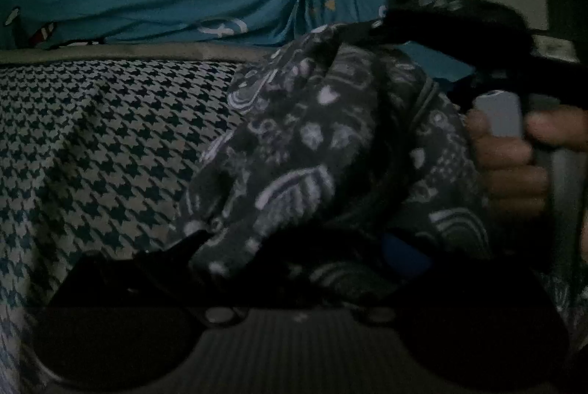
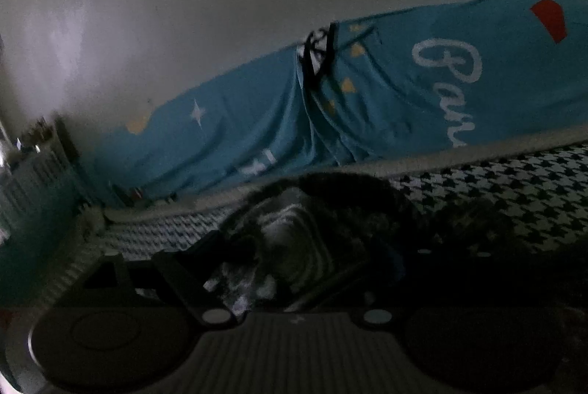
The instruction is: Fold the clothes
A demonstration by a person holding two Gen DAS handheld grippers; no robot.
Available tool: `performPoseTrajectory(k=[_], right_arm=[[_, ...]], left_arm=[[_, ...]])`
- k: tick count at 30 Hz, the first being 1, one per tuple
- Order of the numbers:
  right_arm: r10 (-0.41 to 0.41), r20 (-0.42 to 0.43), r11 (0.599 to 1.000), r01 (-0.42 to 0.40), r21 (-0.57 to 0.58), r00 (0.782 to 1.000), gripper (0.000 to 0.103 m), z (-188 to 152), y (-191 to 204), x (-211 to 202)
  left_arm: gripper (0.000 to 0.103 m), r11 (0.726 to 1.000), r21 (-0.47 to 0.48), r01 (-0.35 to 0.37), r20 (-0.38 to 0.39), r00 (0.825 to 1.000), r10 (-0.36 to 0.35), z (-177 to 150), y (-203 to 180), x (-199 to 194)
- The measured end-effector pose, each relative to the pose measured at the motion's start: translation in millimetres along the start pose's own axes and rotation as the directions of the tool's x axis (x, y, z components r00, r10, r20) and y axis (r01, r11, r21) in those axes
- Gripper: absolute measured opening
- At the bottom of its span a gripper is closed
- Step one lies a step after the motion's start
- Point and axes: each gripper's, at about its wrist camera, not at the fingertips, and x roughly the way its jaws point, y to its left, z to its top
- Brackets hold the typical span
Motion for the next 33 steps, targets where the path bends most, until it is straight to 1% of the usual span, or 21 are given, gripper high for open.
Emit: performPoseTrajectory(k=[2,3,5,6,8,9,10,12,13,14,17,19,21,23,27,30,33], right_arm=[[-0.019,-0.022,1.000,0.018,-0.017,1.000,0.066,-4.4,2.4,6.7],[-0.019,-0.028,1.000,0.018,-0.021,0.999,0.061,-6.4,2.6,8.6],[-0.035,-0.025,0.999,0.034,-0.037,0.999,0.043,-9.6,3.6,9.1],[-0.044,-0.023,0.998,0.043,-0.045,0.999,0.039,-11.2,4.1,9.2],[-0.033,-0.015,0.998,0.032,-0.046,0.999,0.031,-11.6,4.7,6.4],[-0.026,-0.011,0.999,0.026,-0.046,1.000,0.028,-11.7,5.1,4.9],[-0.013,-0.006,0.999,0.013,-0.047,1.000,0.024,-11.5,6.4,2.3],[0.017,0.006,0.999,-0.017,-0.049,1.000,0.020,-10.9,9.9,-3.4],[0.036,0.012,0.998,-0.035,-0.052,0.999,0.016,-11.0,12.5,-6.6],[0.057,0.016,0.996,-0.055,-0.064,0.998,0.015,-12.0,17.4,-10.4],[0.122,0.025,0.986,-0.119,-0.119,0.992,0.012,-16.5,35.9,-22.8],[0.154,0.016,0.973,-0.149,-0.175,0.988,0.011,-23.9,52.3,-30.2],[0.181,0.000,0.959,-0.176,-0.221,0.984,0.011,-33.3,67.6,-36.5],[0.203,-0.023,0.945,-0.202,-0.257,0.979,0.011,-45.2,81.6,-41.4],[0.245,-0.075,0.908,-0.256,-0.330,0.967,0.011,-73.2,108.2,-53.5],[0.274,-0.121,0.880,-0.299,-0.370,0.954,0.011,-94.7,124.9,-62.7],[0.295,-0.164,0.859,-0.337,-0.386,0.941,0.011,-113.7,136.2,-71.1]], left_arm=[[0.103,1.000,-0.005,0.008,-0.001,1.000,-0.008,0.2,1.2,-1.6],[0.103,1.000,-0.010,0.013,-0.001,1.000,-0.013,0.8,1.4,-2.7],[0.103,0.999,-0.023,0.027,0.002,1.000,-0.027,2.6,3.3,-7.2],[0.103,0.999,-0.034,0.035,0.010,0.999,-0.035,4.2,5.2,-11.0],[0.103,0.996,-0.065,0.054,0.031,0.998,-0.053,8.0,11.2,-20.3],[0.103,0.994,-0.089,0.067,0.048,0.997,-0.063,10.7,16.3,-26.4],[0.103,0.990,-0.115,0.078,0.068,0.995,-0.070,14.2,22.4,-33.4],[0.103,0.983,-0.165,0.084,0.121,0.991,-0.065,20.8,35.4,-48.7],[0.103,0.979,-0.187,0.084,0.150,0.987,-0.056,24.3,42.1,-56.5],[0.103,0.974,-0.210,0.085,0.178,0.983,-0.047,27.9,48.8,-64.4],[0.103,0.965,-0.256,0.050,0.263,0.965,0.020,35.6,66.3,-86.5],[0.103,0.954,-0.297,0.041,0.297,0.953,0.052,39.4,76.3,-97.4],[0.103,0.943,-0.330,0.049,0.316,0.947,0.061,40.2,83.7,-104.8],[0.103,0.937,-0.344,0.053,0.324,0.944,0.066,40.2,87.3,-109.8],[0.103,0.942,-0.331,0.054,0.337,0.939,0.064,42.5,85.8,-114.7],[0.103,0.946,-0.318,0.069,0.334,0.942,0.044,41.0,83.6,-115.2],[0.103,0.948,-0.306,0.085,0.330,0.944,0.022,39.3,81.3,-115.3]])
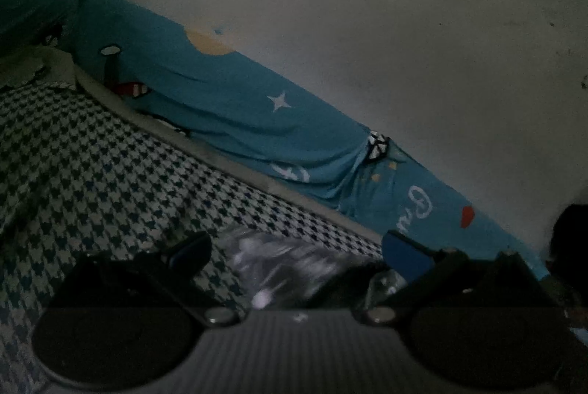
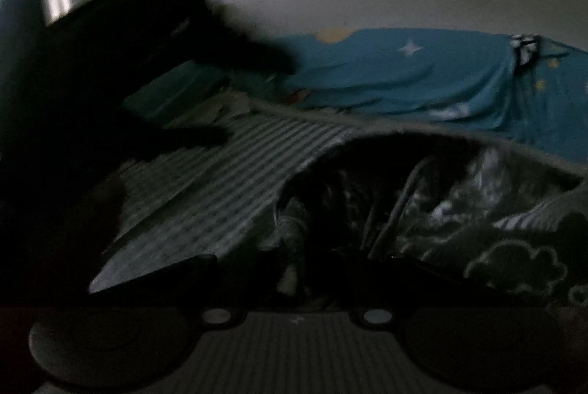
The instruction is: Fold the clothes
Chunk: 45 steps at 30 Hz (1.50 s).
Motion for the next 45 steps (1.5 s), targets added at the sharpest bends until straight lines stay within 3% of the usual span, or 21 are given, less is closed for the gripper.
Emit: performPoseTrajectory(k=[5,11,21,26,30,34,40,45], right_arm=[[0.025,-0.026,0.999,-0.026,-0.043,0.999,0.011,-18.9,21.4,-9.4],[0.001,-0.030,0.996,-0.003,-0.085,1.000,0.011,-32.0,30.3,-18.5],[-0.009,-0.035,0.999,0.007,-0.045,0.999,0.011,-45.4,31.1,-23.3],[-0.010,-0.026,1.000,0.009,-0.029,1.000,0.011,-49.0,33.0,-25.2],[-0.022,-0.018,0.999,0.021,-0.042,1.000,0.011,-50.9,35.2,-26.0],[-0.024,-0.019,0.999,0.023,-0.037,1.000,0.011,-52.1,35.5,-26.7],[-0.030,-0.017,0.999,0.029,-0.033,0.999,0.013,-53.4,34.2,-27.3],[-0.022,-0.016,0.999,0.021,-0.039,1.000,0.013,-52.6,33.3,-31.9]], left_arm=[[0.103,0.999,0.010,0.034,-0.026,0.999,-0.034,-4.7,-2.4,0.1],[0.103,0.992,0.081,0.099,-0.093,0.991,-0.092,-19.8,-10.5,3.3],[0.103,0.957,0.171,0.235,-0.114,0.969,-0.217,-31.1,-25.9,-13.8],[0.103,0.945,0.220,0.242,-0.130,0.967,-0.218,-35.7,-33.0,-18.4],[0.103,0.942,0.270,0.198,-0.148,0.976,-0.163,-43.8,-34.3,-16.7],[0.103,0.945,0.315,0.084,-0.130,0.991,-0.045,-50.5,-29.6,-15.1],[0.103,0.976,0.199,-0.088,-0.081,0.991,0.106,-48.1,-2.7,-17.4],[0.103,0.967,0.074,-0.244,-0.050,0.967,0.248,-46.8,22.3,-23.1]])
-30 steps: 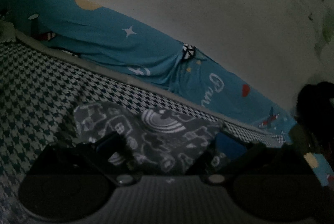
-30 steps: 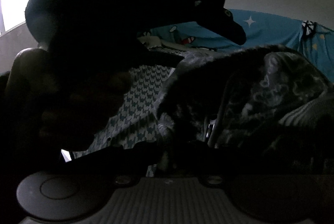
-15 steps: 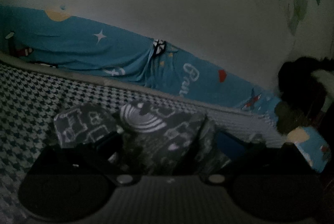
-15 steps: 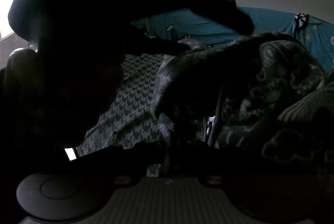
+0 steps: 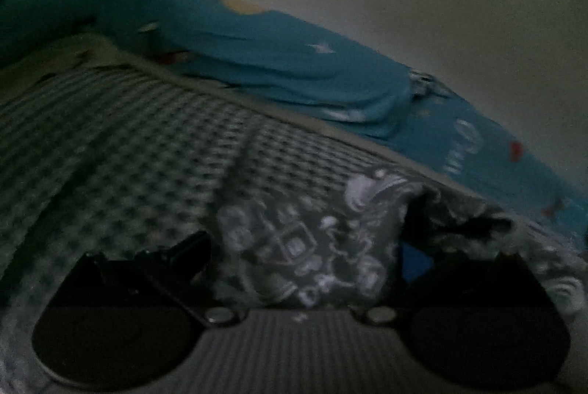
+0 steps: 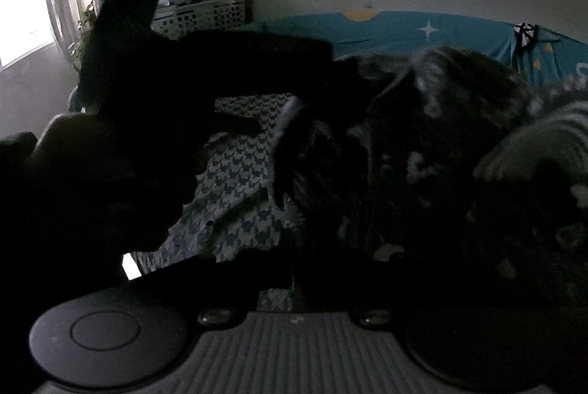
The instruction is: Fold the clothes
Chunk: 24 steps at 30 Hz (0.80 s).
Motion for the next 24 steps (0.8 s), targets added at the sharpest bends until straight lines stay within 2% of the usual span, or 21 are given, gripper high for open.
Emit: performPoseTrajectory(k=[2,6,12,19,21,24], right_arm=[[0.000,0.002,1.000,0.000,0.002,1.000,0.013,-3.0,7.8,-6.4],[0.001,-0.009,1.000,0.000,0.015,1.000,0.013,-3.4,8.7,-12.8],[-0.004,-0.019,1.000,0.005,0.024,1.000,0.013,-7.9,18.0,-18.8],[-0.013,0.001,0.999,0.013,0.036,1.000,0.013,-10.0,24.4,-39.0],[-0.017,0.010,0.999,0.016,0.035,1.000,0.013,-19.7,23.2,-52.4],[-0.022,0.023,0.999,0.021,0.035,1.000,0.013,-17.9,24.4,-55.8]], left_arm=[[0.103,0.997,-0.061,-0.053,-0.002,0.999,0.053,0.4,12.8,-1.0],[0.103,0.983,-0.106,-0.148,0.007,0.989,0.150,0.3,28.0,-6.2],[0.103,0.943,-0.167,-0.287,0.016,0.956,0.293,-0.2,49.2,-14.1],[0.103,0.867,-0.237,-0.437,0.014,0.891,0.453,-0.7,73.9,-23.3],[0.103,0.840,-0.257,-0.477,0.011,0.868,0.497,-0.8,80.9,-25.9],[0.103,0.794,-0.286,-0.537,0.046,0.820,0.571,2.8,85.7,-34.8]])
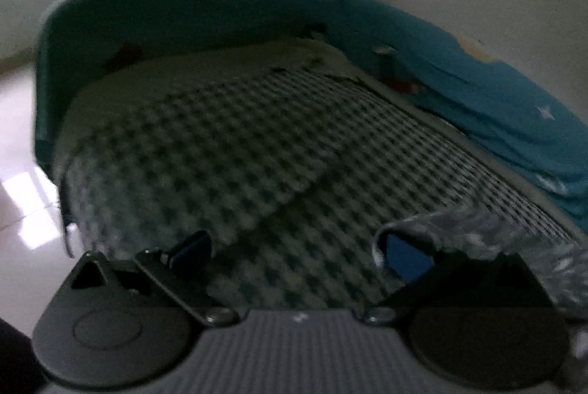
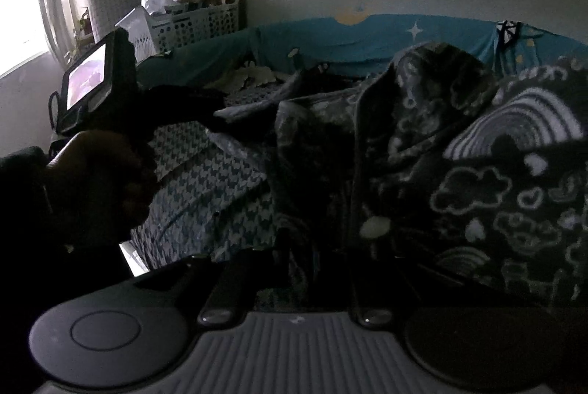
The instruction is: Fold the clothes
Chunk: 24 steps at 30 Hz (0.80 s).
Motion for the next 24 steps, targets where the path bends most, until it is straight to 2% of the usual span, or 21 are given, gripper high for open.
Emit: performPoseTrajectory(k=[5,6,10,14,19,24], right_arm=[[0.001,0.033,1.000,0.000,-0.010,0.999,0.014,2.4,-1.1,-13.5],[0.003,0.041,1.000,-0.003,-0.012,0.999,0.014,5.3,-0.8,-14.3],[0.003,0.075,1.000,-0.001,-0.020,0.997,0.014,17.7,-1.1,-16.6],[-0.018,0.108,0.999,0.021,-0.031,0.994,0.015,25.2,-5.7,-25.7],[-0.057,0.165,0.998,0.063,-0.032,0.985,0.021,40.9,-20.2,-39.3],[-0.121,0.229,0.991,0.131,-0.030,0.966,0.037,61.3,-43.0,-50.3]], left_arm=[[0.103,0.991,-0.053,-0.124,0.097,0.987,0.129,11.0,12.1,-8.2],[0.103,0.991,-0.069,-0.115,0.095,0.988,0.121,12.6,15.2,-9.1],[0.103,0.998,-0.057,0.014,0.049,0.999,-0.011,11.8,12.4,-9.1],[0.103,0.990,-0.018,0.137,0.009,0.991,-0.137,6.8,-0.1,-11.0],[0.103,0.957,0.025,0.290,-0.048,0.956,-0.288,0.4,-15.7,-13.4],[0.103,0.904,0.070,0.422,-0.107,0.904,-0.414,-10.9,-31.4,-20.6]])
